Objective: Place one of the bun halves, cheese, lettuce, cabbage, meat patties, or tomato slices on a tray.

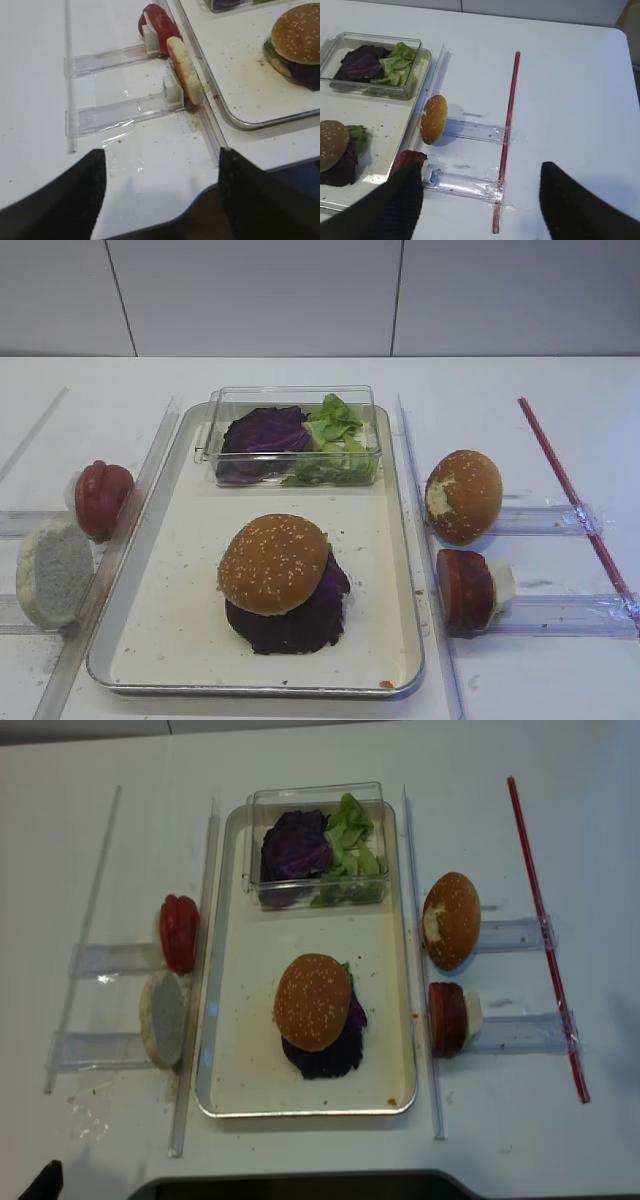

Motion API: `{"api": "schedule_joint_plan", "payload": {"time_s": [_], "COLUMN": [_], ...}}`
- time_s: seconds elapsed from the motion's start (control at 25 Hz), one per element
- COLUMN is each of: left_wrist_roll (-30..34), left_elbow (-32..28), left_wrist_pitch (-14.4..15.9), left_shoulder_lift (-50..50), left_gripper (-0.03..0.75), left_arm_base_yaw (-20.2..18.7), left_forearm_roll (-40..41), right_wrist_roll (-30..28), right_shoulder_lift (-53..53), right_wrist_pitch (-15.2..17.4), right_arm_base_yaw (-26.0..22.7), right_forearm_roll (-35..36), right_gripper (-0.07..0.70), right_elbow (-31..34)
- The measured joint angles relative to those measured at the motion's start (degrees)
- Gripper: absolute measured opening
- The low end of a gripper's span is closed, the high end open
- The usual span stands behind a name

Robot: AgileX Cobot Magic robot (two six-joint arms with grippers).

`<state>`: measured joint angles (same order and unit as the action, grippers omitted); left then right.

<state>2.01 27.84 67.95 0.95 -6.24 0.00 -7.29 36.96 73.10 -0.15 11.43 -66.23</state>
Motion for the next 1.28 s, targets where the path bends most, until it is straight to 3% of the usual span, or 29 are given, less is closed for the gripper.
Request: {"api": "schedule_joint_plan", "payload": {"time_s": [0.92, 1.28], "left_wrist_roll": [0.00, 0.00], "left_elbow": [0.00, 0.00], "left_wrist_pitch": [0.00, -0.02], "left_shoulder_lift": [0.00, 0.00], "left_gripper": [0.440, 0.440], "left_arm_base_yaw": [0.00, 0.00], "left_forearm_roll": [0.00, 0.00], "right_wrist_roll": [4.08, 3.34], "right_shoulder_lift": [-18.78, -24.08], "right_wrist_pitch": [0.69, 0.69], "right_arm_base_yaw": [0.00, -0.01], "right_forearm_roll": [0.09, 0.09], "right_gripper": [0.511, 0.511], "right_elbow": [0.00, 12.23]}}
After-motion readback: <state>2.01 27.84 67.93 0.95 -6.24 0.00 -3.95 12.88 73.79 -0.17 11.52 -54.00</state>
